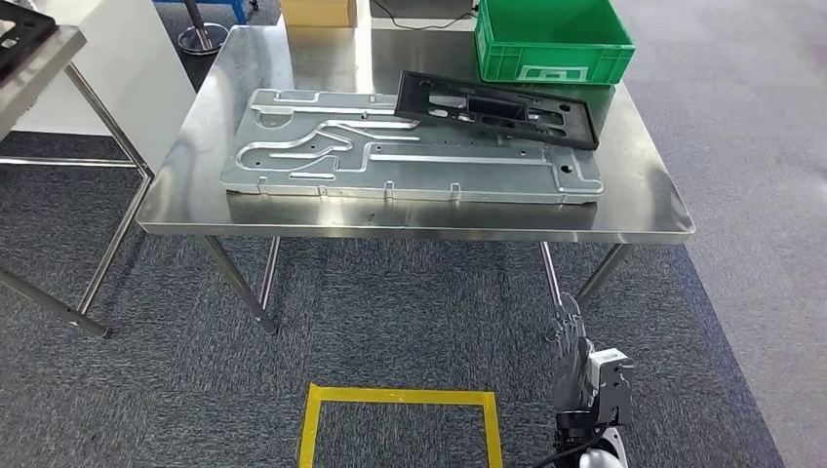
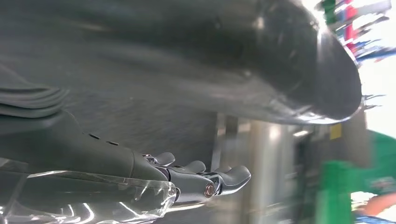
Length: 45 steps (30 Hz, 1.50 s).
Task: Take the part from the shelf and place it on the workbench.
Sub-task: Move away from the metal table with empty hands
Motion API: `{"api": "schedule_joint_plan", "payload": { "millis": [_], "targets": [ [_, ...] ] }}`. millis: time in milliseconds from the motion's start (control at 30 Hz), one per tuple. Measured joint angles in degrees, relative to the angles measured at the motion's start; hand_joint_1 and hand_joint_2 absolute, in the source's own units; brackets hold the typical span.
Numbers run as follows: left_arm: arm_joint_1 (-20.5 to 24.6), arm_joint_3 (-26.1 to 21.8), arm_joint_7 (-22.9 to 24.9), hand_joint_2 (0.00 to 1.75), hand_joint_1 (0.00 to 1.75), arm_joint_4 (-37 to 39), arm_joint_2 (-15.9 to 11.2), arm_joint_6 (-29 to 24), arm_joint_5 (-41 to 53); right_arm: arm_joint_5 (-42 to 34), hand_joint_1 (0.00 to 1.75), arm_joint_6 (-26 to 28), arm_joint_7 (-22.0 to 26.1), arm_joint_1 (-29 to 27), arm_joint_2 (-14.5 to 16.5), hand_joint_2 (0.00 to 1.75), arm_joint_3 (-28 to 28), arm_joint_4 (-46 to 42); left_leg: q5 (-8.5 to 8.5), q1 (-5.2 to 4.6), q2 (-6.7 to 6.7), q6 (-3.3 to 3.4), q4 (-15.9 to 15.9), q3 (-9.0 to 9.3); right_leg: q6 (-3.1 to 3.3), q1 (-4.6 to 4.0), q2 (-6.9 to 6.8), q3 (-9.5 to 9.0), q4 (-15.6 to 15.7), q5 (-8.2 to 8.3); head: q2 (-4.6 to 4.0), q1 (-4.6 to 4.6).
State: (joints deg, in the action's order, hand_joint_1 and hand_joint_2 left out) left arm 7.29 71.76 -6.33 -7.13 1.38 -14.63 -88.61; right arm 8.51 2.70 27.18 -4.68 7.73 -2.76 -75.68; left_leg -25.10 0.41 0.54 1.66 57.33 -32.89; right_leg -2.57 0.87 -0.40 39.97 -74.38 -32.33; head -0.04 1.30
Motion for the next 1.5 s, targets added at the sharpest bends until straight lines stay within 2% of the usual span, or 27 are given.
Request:
{"api": "schedule_joint_plan", "payload": {
  "millis": [67, 133, 200, 267, 300, 367, 433, 467, 500, 567, 600, 667, 700, 767, 833, 933, 967, 1033, 1100, 1133, 1200, 1267, 1333, 1400, 1433, 1467, 1500],
  "targets": [
    [0.03, 0.17, 0.05, 0.0, 0.0, 0.0, 0.0, -0.02, -0.19, 1.37, 0.0, 0.15, -0.12, 1.01, -0.2, 0.0, -1.83, 4.26, 1.13, -0.13, 0.01, -0.23, 0.28, -1.67, 0.47, -0.07, 0.06, -4.56, 4.41, 2.96, 0.0, 0.01],
    [0.09, 0.28, 0.14, 0.0, 0.0, -0.01, 0.05, -0.11, -0.44, 2.97, 0.0, 0.61, 0.17, 2.99, -0.74, 0.0, -3.93, 10.24, 2.15, -0.36, 0.02, -0.66, 0.57, -2.77, 1.19, -0.38, 0.15, -10.88, 13.04, 2.76, 0.0, 0.06],
    [0.12, 0.31, 0.2, 0.0, 0.0, -0.02, 0.1, -0.33, -0.65, 4.34, 0.0, 1.5, 0.83, 5.4, -1.6, 0.0, -6.26, 17.96, 3.19, -0.39, 0.06, -1.27, 0.52, -3.11, 1.78, -0.78, 0.18, -13.83, 17.99, 1.54, 0.0, 0.04],
    [-0.03, 0.31, 0.21, 0.0, 0.0, -0.02, 0.1, -0.57, -0.71, 5.54, 0.0, 3.3, 1.21, 7.53, -2.6, 0.0, -8.64, 26.63, 3.72, -0.26, -0.02, -1.94, 0.44, -3.36, 2.44, -0.72, -0.01, -13.35, 18.56, 2.38, 0.0, -0.08],
    [-0.15, 0.3, 0.23, 0.0, 0.0, -0.02, 0.1, -0.67, -0.72, 5.99, 0.0, 4.42, 1.02, 8.43, -3.14, 0.0, -9.72, 30.74, 2.67, -0.2, -0.1, -2.26, 1.1, -3.77, 2.88, -0.61, -0.17, -12.84, 18.67, 3.05, 0.0, -0.06],
    [-0.36, 0.31, 0.33, 0.0, 0.0, -0.02, 0.09, -0.76, -0.71, 6.32, 0.0, 6.32, -0.02, 9.78, -4.09, 0.0, -11.64, 37.95, -2.62, 0.0, -0.22, -2.78, 5.51, -5.29, 3.6, -0.46, -0.43, -11.35, 18.81, 4.5, 0.0, 0.1],
    [-0.45, 0.35, 0.51, 0.0, 0.0, -0.02, 0.09, -0.73, -0.68, 5.84, 0.0, 7.27, -1.73, 10.37, -4.9, 0.0, -13.54, 43.77, -7.78, 0.15, -0.2, -3.16, 12.71, -6.74, 3.83, -0.59, -0.48, -9.45, 18.66, 5.88, 0.0, 0.2],
    [-0.48, 0.38, 0.62, 0.0, 0.0, -0.02, 0.09, -0.69, -0.66, 5.46, 0.0, 7.51, -2.79, 10.46, -5.21, 0.0, -14.52, 46.25, -8.34, 0.18, -0.2, -3.28, 15.48, -6.79, 3.78, -0.65, -0.5, -8.42, 18.49, 6.56, 0.0, 0.19],
    [-0.51, 0.46, 0.79, 0.0, 0.0, -0.02, 0.09, -0.63, -0.63, 5.08, 0.0, 7.77, -4.05, 10.5, -5.5, 0.0, -15.55, 48.54, -7.47, 0.19, -0.2, -3.33, 16.74, -6.11, 3.7, -0.68, -0.53, -7.32, 18.22, 7.2, 0.0, 0.2],
    [-0.49, 0.75, 1.2, 0.0, 0.0, -0.02, 0.06, -0.43, -0.49, 4.4, 0.0, 8.25, -6.81, 10.47, -5.95, 0.0, -17.47, 52.15, -4.08, 0.17, -0.22, -3.1, 13.63, -2.02, 3.46, -0.69, -0.53, -5.23, 17.45, 8.24, 0.0, 0.21],
    [-0.39, 0.96, 1.45, 0.0, 0.0, -0.02, -0.01, -0.31, -0.35, 4.05, 0.0, 8.42, -8.14, 10.42, -6.11, 0.0, -18.32, 53.59, -3.69, 0.06, -0.25, -2.81, 9.63, 1.24, 3.26, -0.74, -0.5, -4.4, 17.01, 8.66, 0.0, 0.22],
    [-0.09, 1.37, 1.86, 0.0, 0.0, -0.02, -0.15, -0.04, -0.07, 3.29, 0.0, 8.59, -10.28, 10.23, -6.34, 0.0, -19.75, 55.83, -5.29, -0.23, -0.29, -2.09, 1.74, 6.65, 2.72, -0.78, -0.5, -3.43, 16.4, 9.48, 0.0, 0.19],
    [0.03, 1.56, 2.03, 0.0, 0.0, -0.02, -0.21, 0.12, 0.02, 2.99, 0.0, 8.68, -11.19, 10.06, -6.46, 0.0, -20.44, 56.82, -6.22, -0.45, -0.3, -1.66, -0.61, 7.95, 2.37, -0.73, -0.54, -3.22, 16.33, 9.97, 0.0, 0.17],
    [0.05, 1.92, 2.34, 0.0, 0.0, -0.02, -0.21, 0.41, 0.19, 2.73, 0.0, 9.15, -12.74, 9.55, -6.72, 0.0, -21.68, 58.58, -5.79, -0.48, -0.19, -0.74, -1.66, 7.66, 1.63, -0.57, -0.51, -2.97, 16.41, 10.78, 0.0, 0.16],
    [-0.01, 2.33, 2.74, 0.0, 0.0, -0.02, -0.21, 0.6, 0.39, 2.81, 0.0, 9.8, -14.06, 8.87, -6.85, 0.0, -22.64, 59.85, -4.32, -0.25, 0.03, 0.19, -1.91, 6.47, 0.99, -0.37, -0.16, -2.09, 14.71, 8.1, 0.0, 0.09],
    [0.0, 2.81, 3.09, 0.0, 0.0, -0.02, -0.22, 0.77, 0.58, 3.0, 0.0, 10.55, -15.36, 8.39, -6.98, 0.0, -23.75, 61.06, -2.05, -0.21, 0.24, 0.74, -1.85, 3.8, 0.17, 0.0, 0.12, 0.22, 5.2, -0.64, 0.0, -0.09],
    [0.01, 2.92, 3.1, 0.0, 0.0, -0.02, -0.21, 0.78, 0.62, 3.04, 0.0, 10.65, -15.53, 8.37, -7.01, 0.0, -24.01, 61.37, -1.33, -0.21, 0.27, 0.67, -1.72, 2.82, -0.08, 0.12, 0.13, 0.5, 2.06, -1.66, 0.0, -0.09],
    [0.02, 3.1, 3.19, 0.0, 0.0, -0.02, -0.2, 0.83, 0.69, 3.07, 0.0, 10.7, -15.77, 8.38, -7.05, 0.0, -24.43, 61.82, -0.07, -0.12, 0.31, 0.35, -1.21, 0.78, -0.46, 0.46, 0.12, -1.21, 0.49, 0.41, 0.0, -0.09],
    [0.07, 3.22, 3.6, 0.0, 0.0, -0.02, -0.2, 0.91, 0.81, 3.27, 0.0, 10.85, -16.44, 8.46, -7.09, 0.0, -24.75, 62.07, 0.88, -0.01, 0.27, -0.2, -0.31, -1.17, -0.68, 0.89, 0.15, -6.75, 6.25, 2.94, 0.0, -0.09],
    [0.12, 3.25, 3.94, 0.0, 0.0, -0.02, -0.2, 0.94, 0.86, 3.48, 0.0, 10.97, -16.93, 8.56, -7.1, 0.0, -24.83, 62.14, 1.23, -0.03, 0.25, -0.53, 0.25, -1.94, -0.65, 0.93, 0.25, -10.2, 10.79, 2.7, 0.0, -0.09],
    [0.22, 3.28, 4.87, 0.0, 0.0, -0.02, -0.21, 0.98, 0.83, 4.0, 0.0, 11.26, -17.62, 8.74, -7.1, 0.0, -24.88, 62.26, 2.03, -0.15, 0.24, -1.31, 0.91, -2.75, 0.07, 0.73, 0.42, -14.26, 16.9, 1.04, 0.0, -0.05],
    [0.22, 3.32, 6.03, 0.0, 0.0, -0.02, -0.22, 1.06, 0.66, 4.41, 0.0, 11.4, -18.1, 8.73, -7.08, 0.0, -24.89, 62.46, 2.89, -0.06, 0.24, -2.12, 0.94, -3.1, 1.33, 0.48, 0.36, -14.16, 17.96, 1.08, 0.0, -0.06],
    [0.06, 3.45, 7.27, 0.0, 0.0, -0.02, -0.22, 1.13, 0.55, 4.64, 0.0, 11.36, -18.5, 8.69, -7.08, 0.87, -24.9, 62.69, 0.69, 0.18, 0.12, -2.66, 2.47, -3.98, 2.54, 0.45, 0.03, -12.96, 17.97, 2.32, 0.0, -0.06],
    [-0.04, 3.65, 8.28, 0.0, 0.0, -0.02, -0.21, 1.29, 0.54, 4.82, 0.0, 11.12, -18.66, 8.7, -7.08, 1.75, -24.92, 62.83, -5.39, 0.32, -0.01, -2.9, 8.01, -5.66, 3.35, 0.25, -0.18, -11.16, 17.97, 3.82, 0.0, -0.02],
    [-0.02, 3.76, 8.66, 0.0, 0.0, -0.02, -0.2, 1.41, 0.56, 4.92, 0.0, 10.97, -18.64, 8.69, -7.08, 1.75, -24.92, 62.87, -8.18, 0.32, -0.02, -2.96, 11.76, -6.41, 3.52, 0.07, -0.2, -10.13, 17.9, 4.58, 0.0, -0.03],
    [0.0, 3.88, 8.94, 0.0, 0.0, -0.02, -0.19, 1.51, 0.58, 5.0, 0.0, 10.83, -18.64, 8.68, -7.08, 1.75, -24.92, 62.93, -9.64, 0.32, -0.03, -2.98, 15.08, -6.77, 3.59, -0.13, -0.2, -9.08, 17.77, 5.31, 0.0, -0.03],
    [0.02, 4.0, 9.13, 0.0, 0.0, -0.02, -0.19, 1.59, 0.62, 5.07, 0.0, 10.76, -18.65, 8.68, -7.08, 1.75, -24.93, 62.99, -9.59, 0.3, -0.03, -2.91, 17.21, -6.45, 3.62, -0.32, -0.21, -7.98, 17.59, 6.03, 0.0, -0.03]
  ]
}}
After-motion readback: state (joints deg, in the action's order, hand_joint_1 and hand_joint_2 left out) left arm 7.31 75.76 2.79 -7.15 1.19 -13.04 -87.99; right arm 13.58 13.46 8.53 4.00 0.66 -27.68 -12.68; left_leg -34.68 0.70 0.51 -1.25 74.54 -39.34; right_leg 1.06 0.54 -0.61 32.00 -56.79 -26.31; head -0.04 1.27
